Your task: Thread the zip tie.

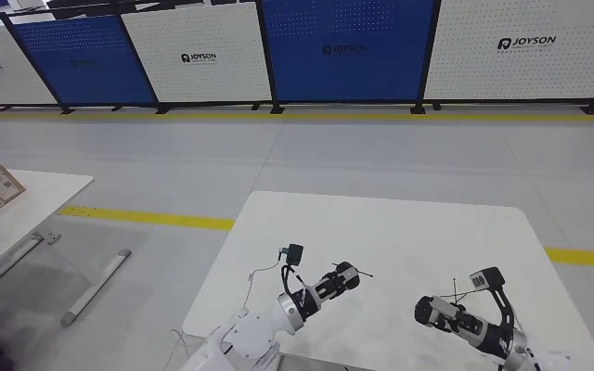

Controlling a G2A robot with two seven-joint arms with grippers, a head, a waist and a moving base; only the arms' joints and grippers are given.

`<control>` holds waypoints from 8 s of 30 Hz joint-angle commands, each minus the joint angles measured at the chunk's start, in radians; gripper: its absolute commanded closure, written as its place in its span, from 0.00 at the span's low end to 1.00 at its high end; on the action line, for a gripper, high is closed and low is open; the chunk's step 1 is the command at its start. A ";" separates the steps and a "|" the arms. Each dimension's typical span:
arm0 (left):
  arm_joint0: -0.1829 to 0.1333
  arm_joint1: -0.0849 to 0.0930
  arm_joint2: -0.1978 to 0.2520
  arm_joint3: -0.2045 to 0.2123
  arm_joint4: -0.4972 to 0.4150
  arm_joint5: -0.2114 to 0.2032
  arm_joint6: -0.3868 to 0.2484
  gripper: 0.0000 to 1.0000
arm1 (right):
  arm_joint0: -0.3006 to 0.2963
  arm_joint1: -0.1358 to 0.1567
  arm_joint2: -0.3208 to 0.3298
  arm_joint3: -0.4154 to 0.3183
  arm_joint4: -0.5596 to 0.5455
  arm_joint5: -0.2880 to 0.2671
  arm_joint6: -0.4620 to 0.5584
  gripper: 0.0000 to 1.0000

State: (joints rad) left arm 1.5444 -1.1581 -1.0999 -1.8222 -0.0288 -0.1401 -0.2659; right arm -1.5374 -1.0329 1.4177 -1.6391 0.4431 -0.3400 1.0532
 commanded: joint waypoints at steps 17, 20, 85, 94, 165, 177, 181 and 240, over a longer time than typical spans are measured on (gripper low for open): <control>0.000 0.000 0.000 0.000 0.000 0.000 0.000 1.00 | 0.003 0.003 0.013 -0.018 -0.009 0.018 0.001 0.00; 0.000 0.000 0.000 0.000 0.000 0.000 0.000 1.00 | 0.001 0.016 0.078 -0.045 -0.062 0.047 0.015 0.00; 0.000 0.000 0.000 0.000 0.000 0.000 0.000 1.00 | 0.265 0.099 0.007 -0.252 -0.950 0.548 0.337 0.00; 0.000 0.000 0.000 0.000 0.000 0.000 0.000 1.00 | 0.356 0.106 -0.108 -0.174 -1.030 0.580 0.337 0.00; 0.000 0.000 0.000 0.000 0.000 0.000 0.000 1.00 | 0.698 0.107 -0.512 0.243 -0.974 0.680 0.337 0.66; 0.000 0.000 0.000 0.000 0.000 0.000 0.000 1.00 | 0.795 0.075 -0.628 0.354 -0.934 0.680 0.337 0.74; 0.000 0.000 0.000 0.000 0.000 0.000 0.000 1.00 | 0.817 0.066 -0.655 0.388 -0.922 0.680 0.337 0.74; 0.000 0.000 0.000 0.000 0.000 0.000 0.000 1.00 | 0.496 0.153 -0.286 0.049 -0.911 0.680 0.114 1.00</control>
State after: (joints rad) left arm 1.5446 -1.1580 -1.1000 -1.8223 -0.0288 -0.1401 -0.2661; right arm -1.0403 -0.8796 1.1317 -1.5891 -0.4674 0.3400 1.1675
